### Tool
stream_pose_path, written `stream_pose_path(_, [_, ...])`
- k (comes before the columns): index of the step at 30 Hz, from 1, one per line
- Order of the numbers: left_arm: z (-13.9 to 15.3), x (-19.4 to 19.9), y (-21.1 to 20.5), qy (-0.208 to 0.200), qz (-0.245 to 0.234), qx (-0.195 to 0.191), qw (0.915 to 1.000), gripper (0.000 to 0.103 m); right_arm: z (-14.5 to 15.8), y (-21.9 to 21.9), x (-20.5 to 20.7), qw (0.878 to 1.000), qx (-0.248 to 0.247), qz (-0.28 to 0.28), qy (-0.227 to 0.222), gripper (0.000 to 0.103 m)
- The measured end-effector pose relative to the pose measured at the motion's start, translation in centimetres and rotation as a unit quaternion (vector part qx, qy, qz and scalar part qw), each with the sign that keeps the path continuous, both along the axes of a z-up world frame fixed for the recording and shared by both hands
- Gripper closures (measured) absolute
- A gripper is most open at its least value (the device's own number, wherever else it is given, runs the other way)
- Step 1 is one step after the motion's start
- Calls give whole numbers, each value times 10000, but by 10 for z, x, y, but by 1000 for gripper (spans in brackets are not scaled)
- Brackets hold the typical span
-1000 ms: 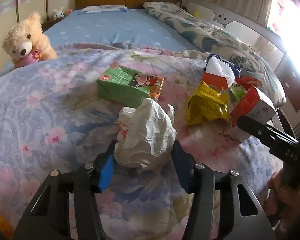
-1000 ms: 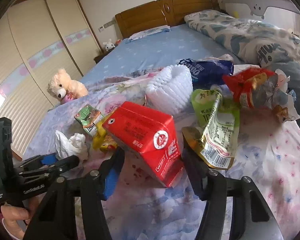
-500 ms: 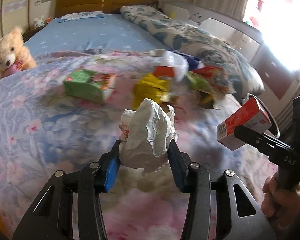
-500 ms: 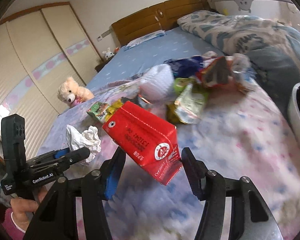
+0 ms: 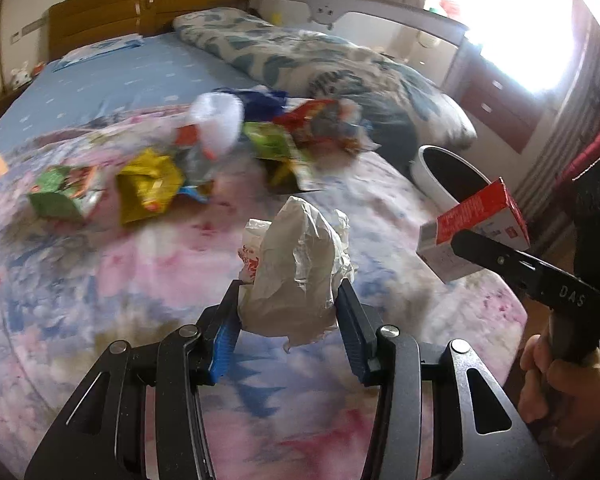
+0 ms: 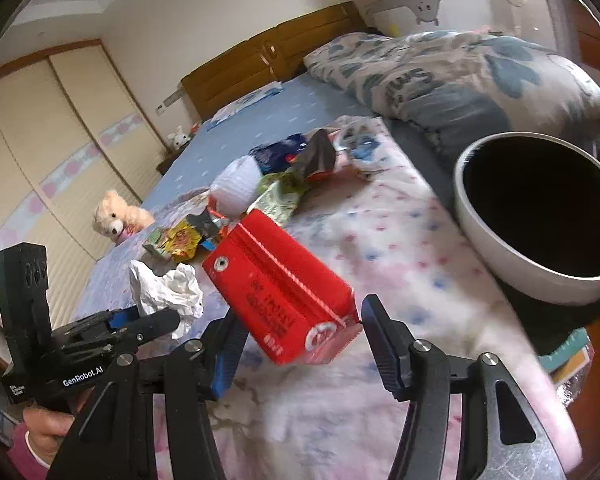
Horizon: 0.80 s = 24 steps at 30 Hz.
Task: Collect trash
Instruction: 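Carry the tissue and red carton in both tools over the bin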
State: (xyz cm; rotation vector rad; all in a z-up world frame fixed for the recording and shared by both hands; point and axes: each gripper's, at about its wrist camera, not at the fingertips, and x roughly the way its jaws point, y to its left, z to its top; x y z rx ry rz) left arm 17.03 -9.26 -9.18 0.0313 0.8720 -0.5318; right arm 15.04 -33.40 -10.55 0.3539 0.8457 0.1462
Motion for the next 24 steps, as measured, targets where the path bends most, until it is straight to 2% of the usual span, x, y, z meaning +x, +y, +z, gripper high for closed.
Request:
stream_pose_path(1, [1,0,-5,-11,-46,9,10000,59,2,-6,-4,10000,16,-59,-20,46])
stream_pose_path(2, [2,-1,-11,-22,-114,16,9999,59,2,-8,-5,10000,29,-90,-29,64])
stream_pose_path(3, [2,-2,-16,-29,-157,18,9999,59,3,-12,-7,9999,57,-125,-14,70])
stream_pose_path(10, [6,-7,-44,-19,-429,0,9991,59,1,-40,-19,9989,188,-426,30,71])
stream_pose_path(24, [14,-7,-112,-104,-1065,104,9942,59,18,-93,-35,9955,47,-943,-120,72])
